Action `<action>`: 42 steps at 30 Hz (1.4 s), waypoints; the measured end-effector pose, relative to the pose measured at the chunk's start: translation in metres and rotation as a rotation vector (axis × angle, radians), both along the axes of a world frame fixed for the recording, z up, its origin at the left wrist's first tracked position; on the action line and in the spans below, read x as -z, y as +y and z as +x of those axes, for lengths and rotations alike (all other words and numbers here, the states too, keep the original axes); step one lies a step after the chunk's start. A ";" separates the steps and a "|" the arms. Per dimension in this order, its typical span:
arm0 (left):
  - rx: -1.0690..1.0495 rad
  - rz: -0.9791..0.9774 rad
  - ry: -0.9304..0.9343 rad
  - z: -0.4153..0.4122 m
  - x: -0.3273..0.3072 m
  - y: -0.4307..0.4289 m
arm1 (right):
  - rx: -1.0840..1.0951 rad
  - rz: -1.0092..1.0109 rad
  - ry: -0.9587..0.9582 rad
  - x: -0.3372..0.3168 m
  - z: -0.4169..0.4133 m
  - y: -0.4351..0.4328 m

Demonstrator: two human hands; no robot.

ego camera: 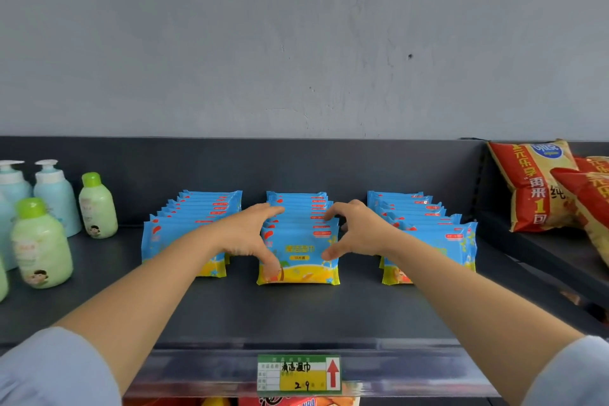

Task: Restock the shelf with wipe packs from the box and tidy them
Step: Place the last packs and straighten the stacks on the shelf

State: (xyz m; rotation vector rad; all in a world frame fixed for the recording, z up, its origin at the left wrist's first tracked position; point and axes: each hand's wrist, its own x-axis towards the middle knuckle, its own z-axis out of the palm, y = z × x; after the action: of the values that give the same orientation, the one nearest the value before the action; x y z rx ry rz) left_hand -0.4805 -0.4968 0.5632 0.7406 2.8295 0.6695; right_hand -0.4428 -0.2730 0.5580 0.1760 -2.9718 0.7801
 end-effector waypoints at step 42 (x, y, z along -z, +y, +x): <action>0.106 -0.190 0.358 0.035 -0.003 0.186 | 0.429 -0.065 0.043 0.001 0.061 0.166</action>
State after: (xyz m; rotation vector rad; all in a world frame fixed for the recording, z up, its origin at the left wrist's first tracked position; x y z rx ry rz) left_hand -0.4455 -0.3105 0.5659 1.0590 3.0808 0.2671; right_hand -0.3816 -0.1067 0.5568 -0.4272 -2.7831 0.7953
